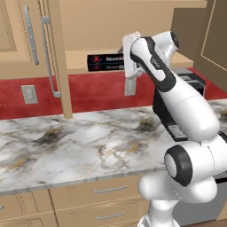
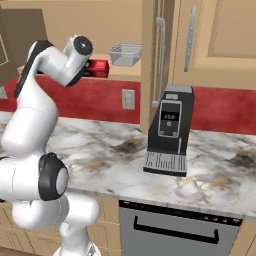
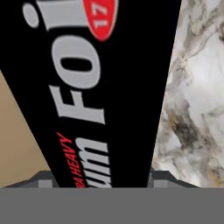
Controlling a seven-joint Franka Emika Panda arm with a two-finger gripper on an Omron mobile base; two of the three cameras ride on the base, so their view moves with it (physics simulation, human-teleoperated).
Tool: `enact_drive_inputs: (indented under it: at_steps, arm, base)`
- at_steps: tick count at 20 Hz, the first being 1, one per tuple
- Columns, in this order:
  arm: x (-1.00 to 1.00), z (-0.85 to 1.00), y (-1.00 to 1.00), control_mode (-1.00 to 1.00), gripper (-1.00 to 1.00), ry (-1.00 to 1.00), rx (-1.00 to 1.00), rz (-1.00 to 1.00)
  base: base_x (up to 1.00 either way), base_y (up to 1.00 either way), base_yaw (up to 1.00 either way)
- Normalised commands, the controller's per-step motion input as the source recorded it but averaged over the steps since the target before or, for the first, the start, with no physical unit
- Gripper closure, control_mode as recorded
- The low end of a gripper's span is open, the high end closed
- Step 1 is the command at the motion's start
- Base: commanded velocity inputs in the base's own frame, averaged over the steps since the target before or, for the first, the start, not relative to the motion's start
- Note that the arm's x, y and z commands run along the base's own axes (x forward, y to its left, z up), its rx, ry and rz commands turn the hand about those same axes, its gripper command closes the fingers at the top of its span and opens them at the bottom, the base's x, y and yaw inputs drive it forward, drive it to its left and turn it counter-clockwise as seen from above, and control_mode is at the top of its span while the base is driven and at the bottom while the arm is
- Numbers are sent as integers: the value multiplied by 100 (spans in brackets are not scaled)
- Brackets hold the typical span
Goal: Retrieve the tupperware and aluminum foil from the cabinet and place them on the dining counter near the plate with carrot and squash to prepare for storing leftovers.
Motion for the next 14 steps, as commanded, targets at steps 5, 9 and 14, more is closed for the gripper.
enact_drive_inputs:
  at_steps: [5, 9, 14]
  arm:
    - [-100, 29, -10, -100, 100, -5, 0, 0]
    - [-100, 15, -37, -100, 100, 0, 0, 0]
    - [-100, 25, -46, -100, 100, 2, 0, 0]
  base:
    - [0, 0, 0]
    - [0, 0, 0]
    - [0, 0, 0]
